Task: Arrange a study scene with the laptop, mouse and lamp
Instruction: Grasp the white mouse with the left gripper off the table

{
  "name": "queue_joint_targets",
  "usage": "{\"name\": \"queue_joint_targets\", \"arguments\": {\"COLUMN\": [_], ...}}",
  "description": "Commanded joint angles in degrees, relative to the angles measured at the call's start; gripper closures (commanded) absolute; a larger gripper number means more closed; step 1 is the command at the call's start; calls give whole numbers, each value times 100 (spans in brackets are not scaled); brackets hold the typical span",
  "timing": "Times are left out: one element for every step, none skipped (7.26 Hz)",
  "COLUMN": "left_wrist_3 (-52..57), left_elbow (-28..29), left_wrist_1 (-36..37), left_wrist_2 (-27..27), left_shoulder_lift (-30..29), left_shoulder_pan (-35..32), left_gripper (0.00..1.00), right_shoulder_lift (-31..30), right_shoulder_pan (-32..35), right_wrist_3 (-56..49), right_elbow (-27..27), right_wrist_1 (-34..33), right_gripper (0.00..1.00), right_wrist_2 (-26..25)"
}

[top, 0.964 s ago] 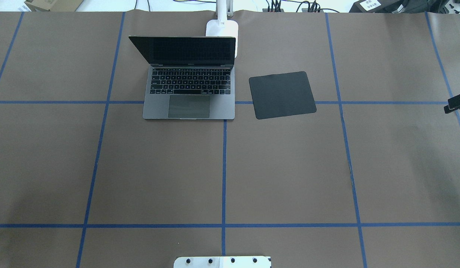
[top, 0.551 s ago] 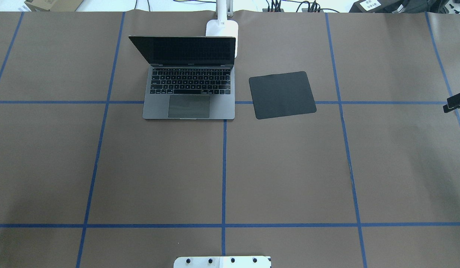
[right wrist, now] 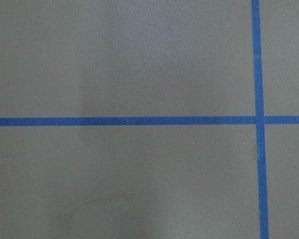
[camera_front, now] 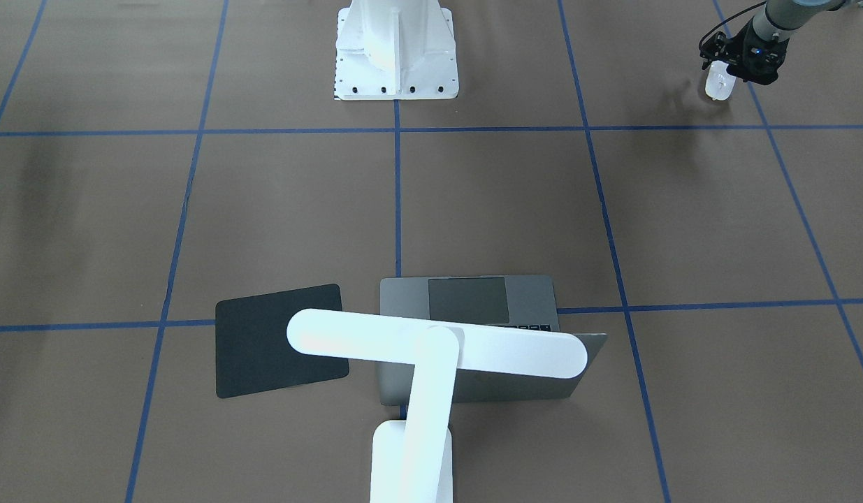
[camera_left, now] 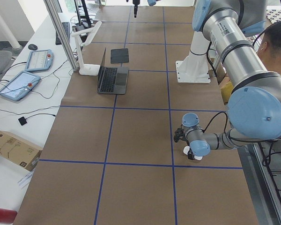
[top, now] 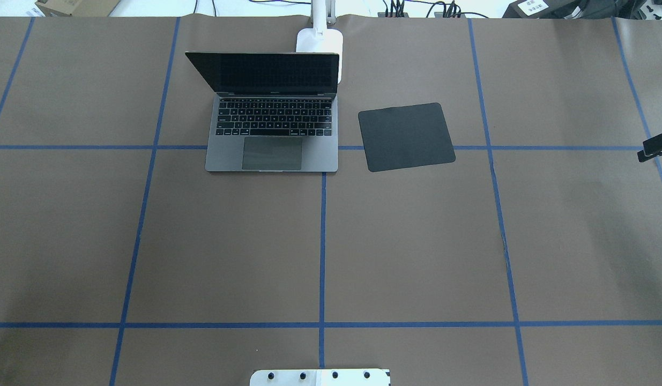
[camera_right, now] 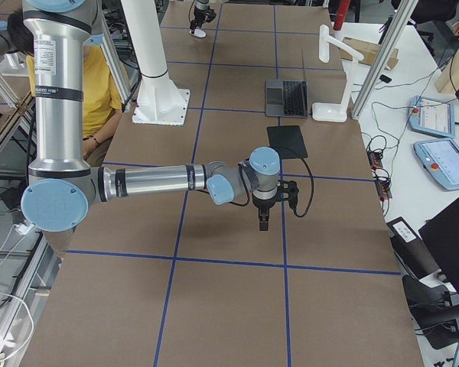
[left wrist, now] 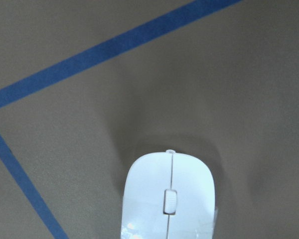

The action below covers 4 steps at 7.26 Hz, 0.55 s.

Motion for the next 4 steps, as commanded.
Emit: {"name": "queue_joint_targets", "arguments": {"left_wrist_3": [-1, 8, -1, -1], "left_elbow": [83, 93, 162, 189], "left_wrist_1": [3, 12, 12, 12], "left_wrist_2": [4, 4, 4, 4], "left_shoulder_lift": [-28, -63, -116, -151], "left_shoulder_pan": [75, 93, 119, 137], "left_gripper": [1, 2, 6, 11], "right_shoulder_lift": [2, 2, 2, 2], "right_shoulder_pan": [0, 0, 0, 0], "right_wrist_3": [0, 0, 0, 0], "right_elbow": [-3, -3, -3, -3], "right_wrist_1": [-1, -1, -1, -1], "right_gripper": [0, 0, 0, 0], "right_wrist_2": [0, 0, 0, 0]}}
